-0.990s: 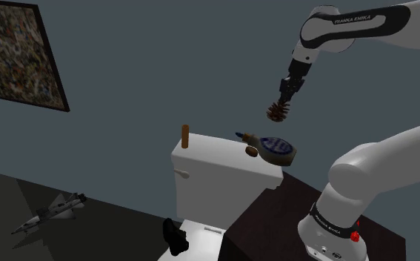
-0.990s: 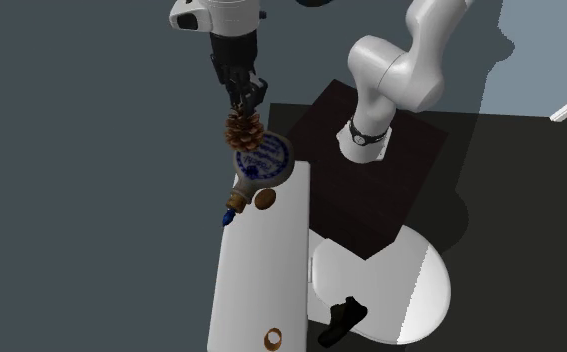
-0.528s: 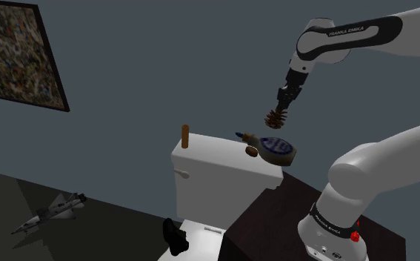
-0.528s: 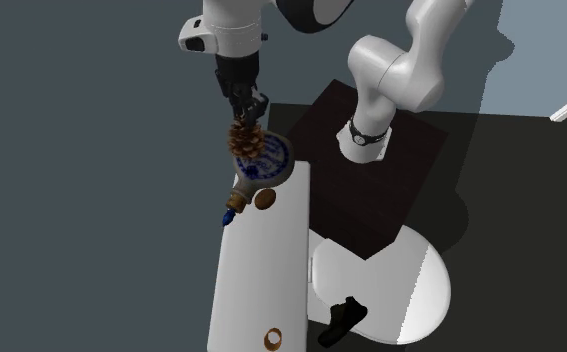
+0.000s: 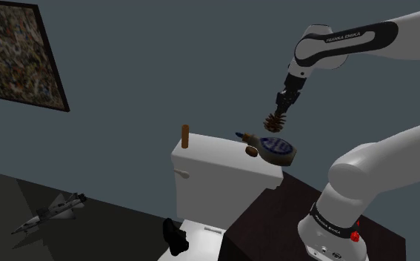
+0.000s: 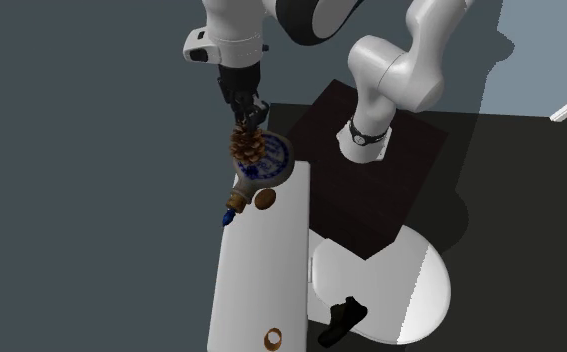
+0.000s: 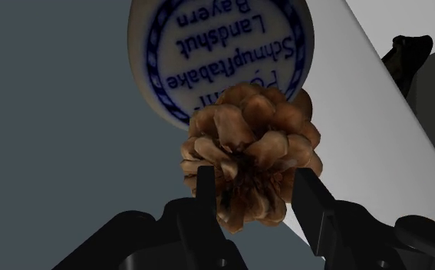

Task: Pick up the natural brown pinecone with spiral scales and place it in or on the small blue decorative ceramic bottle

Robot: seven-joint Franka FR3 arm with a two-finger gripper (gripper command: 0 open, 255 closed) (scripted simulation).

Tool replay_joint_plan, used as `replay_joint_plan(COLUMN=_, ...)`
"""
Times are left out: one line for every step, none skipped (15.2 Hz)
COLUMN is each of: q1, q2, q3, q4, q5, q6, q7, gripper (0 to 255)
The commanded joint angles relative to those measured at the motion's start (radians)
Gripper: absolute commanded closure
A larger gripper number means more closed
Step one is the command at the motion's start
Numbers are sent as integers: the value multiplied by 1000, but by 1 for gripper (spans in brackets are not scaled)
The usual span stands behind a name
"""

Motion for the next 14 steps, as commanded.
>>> replay_joint_plan(q1=0, q2=0, q3=0, q4=0, q5=0, q6=1, q7=0, gripper=255)
replay_joint_plan(q1=0, q2=0, q3=0, q4=0, q5=0, q6=1, q7=0, gripper=255)
replay_joint_plan(q1=0, q2=0, q3=0, q4=0, q5=0, q6=1, q7=0, gripper=0)
replay_joint_plan(q1=0, q2=0, q3=0, q4=0, q5=0, q6=0, q7=0, gripper=0)
replay_joint_plan(q1=0, q2=0, q3=0, q4=0, q5=0, q6=0, q7=0, gripper=0)
replay_joint_plan(q1=0, q2=0, q3=0, q4=0, q5=0, q6=0, q7=0, gripper=0)
replay_joint_plan(q1=0, q2=0, q3=0, q4=0, q5=0, q6=0, q7=0, gripper=0)
replay_joint_plan(q1=0, q2=0, q3=0, q4=0, q5=0, q6=0, q7=0, gripper=0)
replay_joint_plan(q1=0, q2=-9, q3=4, q4=27, q5=1, q6=-35, q7=0, gripper=0)
replay_joint_plan(q1=0, q2=-16, q3=8, q4=56, q5=3, q6=-71, q7=1, gripper=0)
replay_joint_plan(q1=0, q2=-21, q3=11, q4=86, q5=4, q6=-106, q7=1, gripper=0)
replay_joint_plan(q1=0, q2=-24, q3=14, q4=110, q5=6, q6=-133, q7=1, gripper=0)
replay_joint_plan(q1=0, q2=-24, q3=14, q4=110, q5=6, q6=-133, q7=1, gripper=0)
replay_joint_plan(q1=0, q2=-24, q3=14, q4=110, q5=6, q6=-133, q7=1, gripper=0)
